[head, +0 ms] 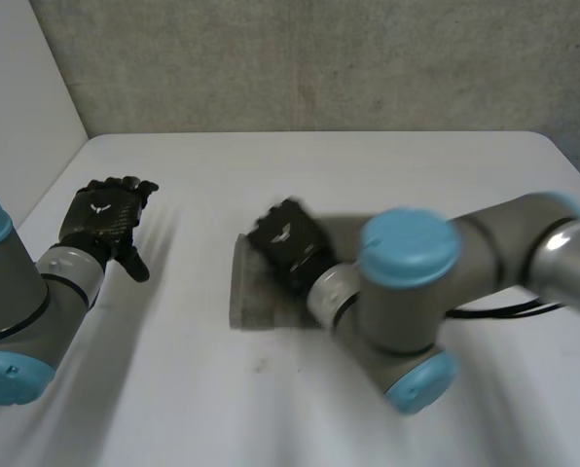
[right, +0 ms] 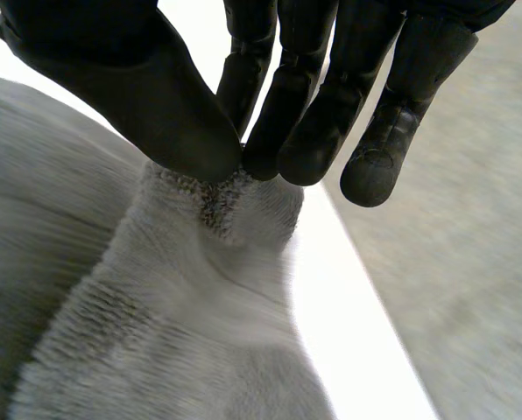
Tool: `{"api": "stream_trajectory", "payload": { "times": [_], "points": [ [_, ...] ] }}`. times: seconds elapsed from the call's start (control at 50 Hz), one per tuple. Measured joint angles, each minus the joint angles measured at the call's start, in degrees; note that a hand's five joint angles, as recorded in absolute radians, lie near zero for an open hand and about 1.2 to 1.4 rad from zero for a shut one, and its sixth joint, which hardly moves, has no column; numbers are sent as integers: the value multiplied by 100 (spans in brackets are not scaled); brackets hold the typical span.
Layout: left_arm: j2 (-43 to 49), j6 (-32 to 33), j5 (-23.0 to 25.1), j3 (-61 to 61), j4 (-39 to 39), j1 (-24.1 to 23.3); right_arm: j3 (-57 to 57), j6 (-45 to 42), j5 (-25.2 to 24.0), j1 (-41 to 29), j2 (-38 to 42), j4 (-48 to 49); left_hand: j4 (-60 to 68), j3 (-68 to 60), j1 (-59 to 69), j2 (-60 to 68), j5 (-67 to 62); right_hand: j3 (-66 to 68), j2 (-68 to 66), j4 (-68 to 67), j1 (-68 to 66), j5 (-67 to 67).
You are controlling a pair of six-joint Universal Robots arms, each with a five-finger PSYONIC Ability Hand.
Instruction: Fold the towel.
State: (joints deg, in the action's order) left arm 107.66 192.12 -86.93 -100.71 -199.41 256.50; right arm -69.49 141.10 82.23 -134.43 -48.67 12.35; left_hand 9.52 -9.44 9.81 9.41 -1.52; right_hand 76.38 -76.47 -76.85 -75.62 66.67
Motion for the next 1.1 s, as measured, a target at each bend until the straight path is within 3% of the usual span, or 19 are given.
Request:
{"api": "stream_trajectory", "payload": {
  "times": [0.1,0.2,0.24,0.28,0.48,0.64,0.82,0.98,1.1],
  "points": [
    [1,1,0,-11,-35,-1,156,-10,5,-376,438,-74,0,0,0,0,0,-208,222,183,187,-191],
    [3,1,0,-11,-42,-6,159,25,44,-401,429,-250,0,0,0,0,0,-4540,4630,4556,4544,-4800],
    [7,1,0,-12,-44,-9,111,61,58,-356,286,-301,0,0,0,0,0,-5826,5864,5838,5797,-6079],
    [13,1,0,-14,-44,-13,-1,128,62,-269,63,-337,0,0,0,0,0,-6225,6217,6211,6140,-6351],
    [45,5,1,-48,-59,-33,-1200,1296,32,921,-1283,-305,0,0,0,0,0,-6259,6232,6213,6243,-6351],
    [66,9,0,-64,-89,-87,-2173,2103,-86,2004,-1555,-263,0,0,0,0,0,-6234,6214,6200,6189,-6316],
    [87,10,0,-68,-91,-121,-2917,2118,-546,2794,-1424,198,0,0,0,0,0,-3875,3871,3933,3802,-3859],
    [90,10,-7,-72,-90,-120,-3157,2004,-601,2918,-1304,954,0,0,0,0,0,-328,362,333,195,-320],
    [87,9,-12,-72,-89,-122,-3135,1898,-408,2981,-1382,1115,0,0,0,0,0,-24,252,3,28,-79]
  ]
}}
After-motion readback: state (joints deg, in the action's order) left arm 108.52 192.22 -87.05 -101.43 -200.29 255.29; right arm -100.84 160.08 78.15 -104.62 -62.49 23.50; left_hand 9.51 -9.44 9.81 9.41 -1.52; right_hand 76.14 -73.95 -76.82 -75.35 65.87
